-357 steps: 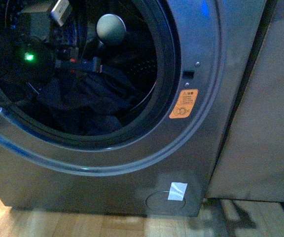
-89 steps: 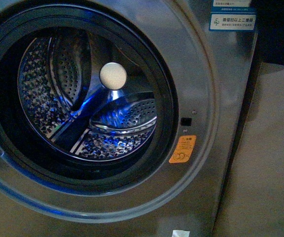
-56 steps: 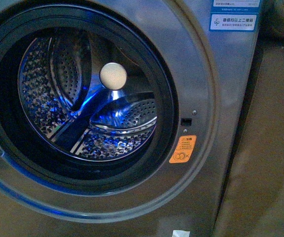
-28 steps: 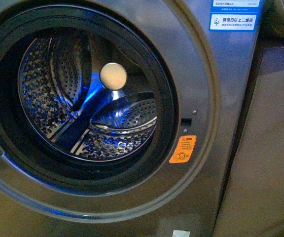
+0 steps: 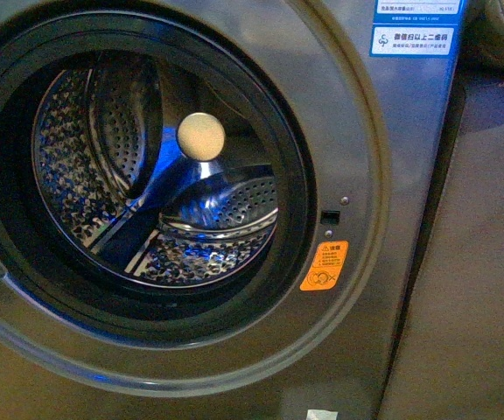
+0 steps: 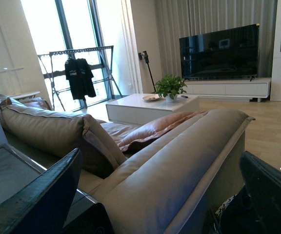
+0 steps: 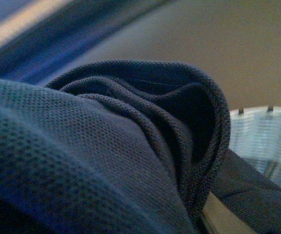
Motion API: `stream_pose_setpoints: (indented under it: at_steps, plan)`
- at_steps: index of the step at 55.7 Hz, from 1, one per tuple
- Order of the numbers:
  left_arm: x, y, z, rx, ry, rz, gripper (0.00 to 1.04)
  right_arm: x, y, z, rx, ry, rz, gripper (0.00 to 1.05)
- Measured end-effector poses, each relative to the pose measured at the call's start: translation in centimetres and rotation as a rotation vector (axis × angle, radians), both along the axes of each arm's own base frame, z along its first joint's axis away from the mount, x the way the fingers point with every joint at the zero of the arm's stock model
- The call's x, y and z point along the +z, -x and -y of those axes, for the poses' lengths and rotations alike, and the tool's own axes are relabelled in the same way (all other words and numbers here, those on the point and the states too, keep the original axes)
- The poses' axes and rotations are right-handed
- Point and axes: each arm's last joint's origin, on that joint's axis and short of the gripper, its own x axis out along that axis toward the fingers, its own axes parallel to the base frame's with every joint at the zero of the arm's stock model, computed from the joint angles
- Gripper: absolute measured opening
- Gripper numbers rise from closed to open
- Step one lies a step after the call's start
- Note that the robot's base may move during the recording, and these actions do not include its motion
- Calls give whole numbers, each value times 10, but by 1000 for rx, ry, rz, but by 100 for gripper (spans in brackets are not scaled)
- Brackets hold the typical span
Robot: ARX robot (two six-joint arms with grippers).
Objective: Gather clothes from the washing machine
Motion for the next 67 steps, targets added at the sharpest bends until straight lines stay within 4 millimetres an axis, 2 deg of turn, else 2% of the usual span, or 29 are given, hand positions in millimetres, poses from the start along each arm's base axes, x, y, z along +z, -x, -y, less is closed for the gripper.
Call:
stream_pose_setpoints:
  at_steps: [5,12,18,22,24,26,33,39,45,52,57,67]
  plan:
    - [0,0,0,0,0,0,98,-20,2,7,-14,-120,-61,35]
    - [0,0,0,0,0,0,98,-38,7,15,-30,-250,-115,54]
    - [0,0,0,0,0,0,98,-39,11,20,-38,-310,-138,71]
    - [0,0,0,0,0,0,98,-36,12,23,-43,-312,-140,86]
    - [0,0,0,0,0,0,98,-33,12,25,-39,-305,-131,96]
    - [0,0,0,0,0,0,98,-31,11,25,-33,-304,-119,99]
    - [0,0,0,0,0,0,98,-15,9,22,-3,-234,-45,97]
    - [0,0,0,0,0,0,98,28,4,-10,67,-136,66,97]
    - [0,0,0,0,0,0,98,56,-6,-43,134,-79,131,97]
    - [0,0,0,0,0,0,98,75,-14,-81,204,-32,197,97]
    - [0,0,0,0,0,0,98,92,-19,-116,249,40,271,97]
    - [0,0,0,0,0,0,98,113,-13,-184,282,242,486,97]
